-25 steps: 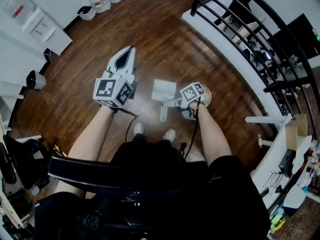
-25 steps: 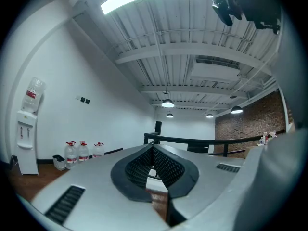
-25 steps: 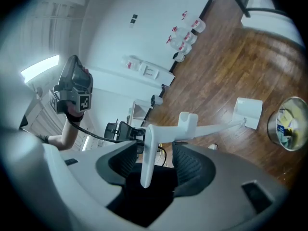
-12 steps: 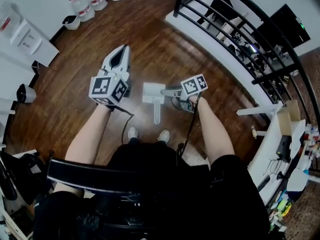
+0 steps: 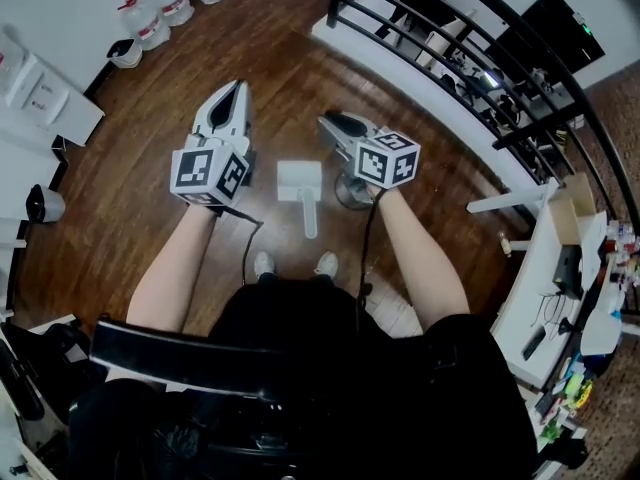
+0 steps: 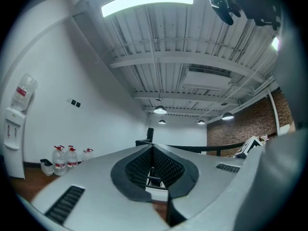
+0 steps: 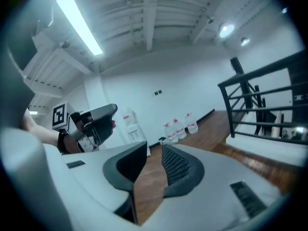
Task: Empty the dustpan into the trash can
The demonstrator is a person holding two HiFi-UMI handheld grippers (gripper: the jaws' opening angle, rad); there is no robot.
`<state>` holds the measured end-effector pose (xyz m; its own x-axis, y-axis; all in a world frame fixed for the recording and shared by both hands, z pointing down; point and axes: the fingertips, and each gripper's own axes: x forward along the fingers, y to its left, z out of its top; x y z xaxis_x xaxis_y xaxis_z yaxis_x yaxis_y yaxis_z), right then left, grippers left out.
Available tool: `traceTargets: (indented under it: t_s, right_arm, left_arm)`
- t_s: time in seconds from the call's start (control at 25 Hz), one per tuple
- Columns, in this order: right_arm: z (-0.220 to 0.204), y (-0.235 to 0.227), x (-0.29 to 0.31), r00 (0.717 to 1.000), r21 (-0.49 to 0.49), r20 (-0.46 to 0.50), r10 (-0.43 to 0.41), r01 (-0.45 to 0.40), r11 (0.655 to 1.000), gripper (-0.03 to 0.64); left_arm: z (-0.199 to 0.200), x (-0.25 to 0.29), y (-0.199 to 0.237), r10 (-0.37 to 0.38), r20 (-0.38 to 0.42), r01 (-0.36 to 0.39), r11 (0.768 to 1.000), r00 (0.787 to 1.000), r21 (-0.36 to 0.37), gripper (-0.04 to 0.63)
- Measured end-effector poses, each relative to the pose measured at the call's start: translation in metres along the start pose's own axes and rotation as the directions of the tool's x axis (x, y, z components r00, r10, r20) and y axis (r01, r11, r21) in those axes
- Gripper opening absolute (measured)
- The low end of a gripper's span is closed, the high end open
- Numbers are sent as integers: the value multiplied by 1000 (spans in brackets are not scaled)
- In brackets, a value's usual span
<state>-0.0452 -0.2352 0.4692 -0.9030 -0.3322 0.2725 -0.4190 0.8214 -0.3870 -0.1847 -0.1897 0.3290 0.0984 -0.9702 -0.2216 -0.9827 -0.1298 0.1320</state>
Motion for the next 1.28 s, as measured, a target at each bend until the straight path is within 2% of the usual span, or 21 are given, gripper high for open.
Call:
traceTargets:
  t_s: [0.04,0.12,0.24,0.48,0.68,1.28]
  right_arm:
    - [13,8,-3,998,-38,54,-23,25,999,92]
    - [33,20,-9,986,-113,144,-78,94,989,20]
    - [52,35,-9,971,-169,210,-113,149,974,6]
    - [65,48,-7,959,-196,236,-156,204,959,6]
    - [68,54,-12,957,-175,249,-146,193,966,6]
    - [73,62,-21,952,-202,267,-151,209,957,6]
  left_arm:
    - [0,1,-4,-9,0,9,1000,1000,7,-6]
    - [1,3,-13,-31,-5,31,999,1000,27,-6]
    - [2,6,-23,-50,-17,51,997,999,60,-6]
    - [8,7,-38,-79,-11,80,993,997,88,-6]
    - [6,6,-47,-89,-18,90,992,996,94,-6]
    - [9,8,-56,-114,4,113,991,993,71,-6]
